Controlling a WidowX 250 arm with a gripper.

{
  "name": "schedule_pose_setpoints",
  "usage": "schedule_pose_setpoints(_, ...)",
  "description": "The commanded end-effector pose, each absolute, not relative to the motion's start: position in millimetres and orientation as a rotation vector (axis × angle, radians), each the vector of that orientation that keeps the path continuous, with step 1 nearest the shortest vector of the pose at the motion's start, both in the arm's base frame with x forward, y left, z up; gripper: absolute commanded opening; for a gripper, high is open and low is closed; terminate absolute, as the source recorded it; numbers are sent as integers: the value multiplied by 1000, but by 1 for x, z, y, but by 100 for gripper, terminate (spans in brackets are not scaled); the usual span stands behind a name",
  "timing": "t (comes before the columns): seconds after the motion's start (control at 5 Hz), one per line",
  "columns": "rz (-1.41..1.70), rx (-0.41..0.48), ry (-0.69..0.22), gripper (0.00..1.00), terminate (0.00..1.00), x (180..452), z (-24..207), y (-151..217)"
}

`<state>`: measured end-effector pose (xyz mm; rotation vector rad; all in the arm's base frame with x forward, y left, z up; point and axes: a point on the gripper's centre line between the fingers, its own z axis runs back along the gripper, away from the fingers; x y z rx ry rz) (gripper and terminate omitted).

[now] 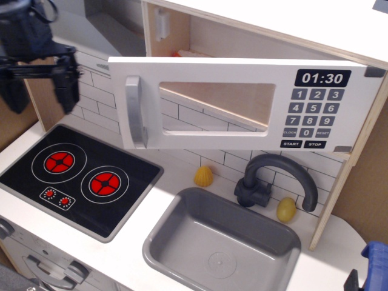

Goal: Open microwave

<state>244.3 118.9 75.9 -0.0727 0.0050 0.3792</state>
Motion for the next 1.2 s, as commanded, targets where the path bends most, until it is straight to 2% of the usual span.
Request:
schedule_pose_setpoints(0.0, 493, -53, -102, 100, 0, 300, 94, 111)
schedule_pose_setpoints(0.2, 404, -56, -115, 100, 0, 303, 97, 81)
schedule_pose_setpoints(0.8, 104, -112, -48, 100, 0, 250, 88, -16)
schedule_pose_setpoints(1.0, 93, -144, -46, 100, 0, 247, 77, -46)
